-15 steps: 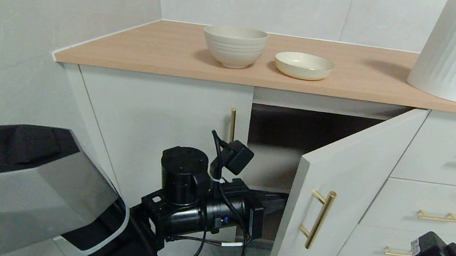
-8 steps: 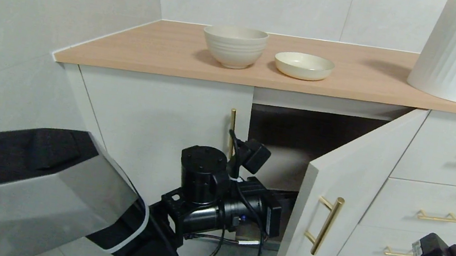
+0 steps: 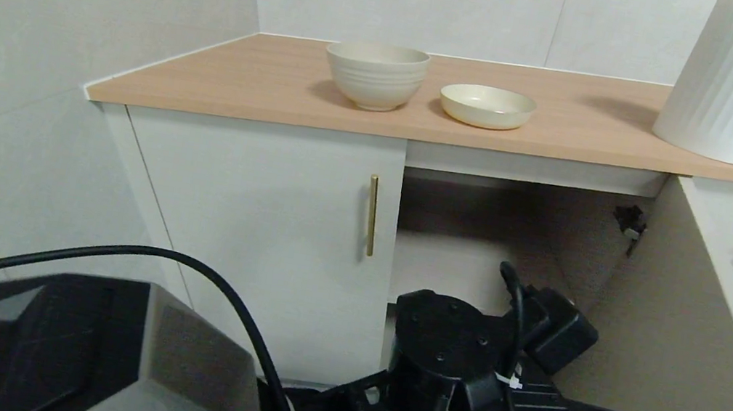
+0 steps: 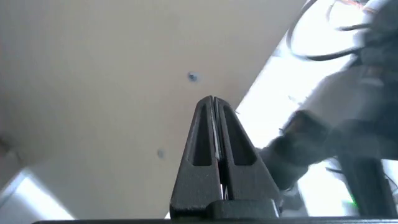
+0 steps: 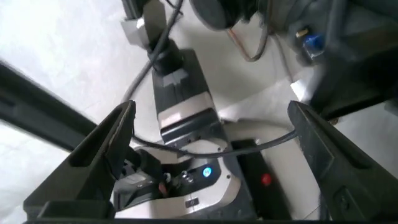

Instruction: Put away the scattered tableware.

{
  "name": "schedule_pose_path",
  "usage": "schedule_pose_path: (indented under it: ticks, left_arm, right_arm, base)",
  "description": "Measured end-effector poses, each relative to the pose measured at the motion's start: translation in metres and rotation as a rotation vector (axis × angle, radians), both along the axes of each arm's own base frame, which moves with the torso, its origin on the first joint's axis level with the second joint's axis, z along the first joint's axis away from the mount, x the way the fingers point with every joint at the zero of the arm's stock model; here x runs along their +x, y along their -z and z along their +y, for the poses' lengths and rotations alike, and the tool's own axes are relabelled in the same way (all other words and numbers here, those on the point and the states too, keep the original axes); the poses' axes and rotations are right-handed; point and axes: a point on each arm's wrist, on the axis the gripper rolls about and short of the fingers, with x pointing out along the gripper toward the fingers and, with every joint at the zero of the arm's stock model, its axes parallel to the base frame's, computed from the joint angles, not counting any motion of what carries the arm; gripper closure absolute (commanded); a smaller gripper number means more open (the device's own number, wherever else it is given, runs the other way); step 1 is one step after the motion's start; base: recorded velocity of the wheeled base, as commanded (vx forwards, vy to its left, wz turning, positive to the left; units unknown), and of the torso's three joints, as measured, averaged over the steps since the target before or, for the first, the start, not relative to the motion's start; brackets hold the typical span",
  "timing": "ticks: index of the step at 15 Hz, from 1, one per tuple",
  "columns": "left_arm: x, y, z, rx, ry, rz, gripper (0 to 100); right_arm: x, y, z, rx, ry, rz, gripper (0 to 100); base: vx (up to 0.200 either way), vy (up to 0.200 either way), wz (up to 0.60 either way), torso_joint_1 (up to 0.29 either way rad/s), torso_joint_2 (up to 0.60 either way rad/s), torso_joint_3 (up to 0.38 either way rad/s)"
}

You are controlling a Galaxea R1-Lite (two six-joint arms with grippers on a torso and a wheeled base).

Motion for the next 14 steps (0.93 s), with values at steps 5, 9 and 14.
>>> schedule_pose_path:
  ticks: [5,9,14]
  left_arm:
    - [0.027,-0.001,0.034,0.021,-0.117,0.031,100]
    - [0.044,-0.017,0.079,0.079,-0.227,0.073,100]
    - [0.025,-0.070,0.162,0.233,-0.373,0.191,100]
  right_arm:
    - [0.000,-0.006,-0.007,0.028,0.067,-0.032,0]
    - [0.018,-0.011,-0.005,-0.005,0.290,-0.048,0]
    - [0.046,-0.016,0.010,-0.059,0.438,-0.039,0]
  base:
    - [0.000,0.000,0.00,0.000,0.00,0.000]
    - [0.000,0.000,0.00,0.000,0.00,0.000]
    - [0.000,0.000,0.00,0.000,0.00,0.000]
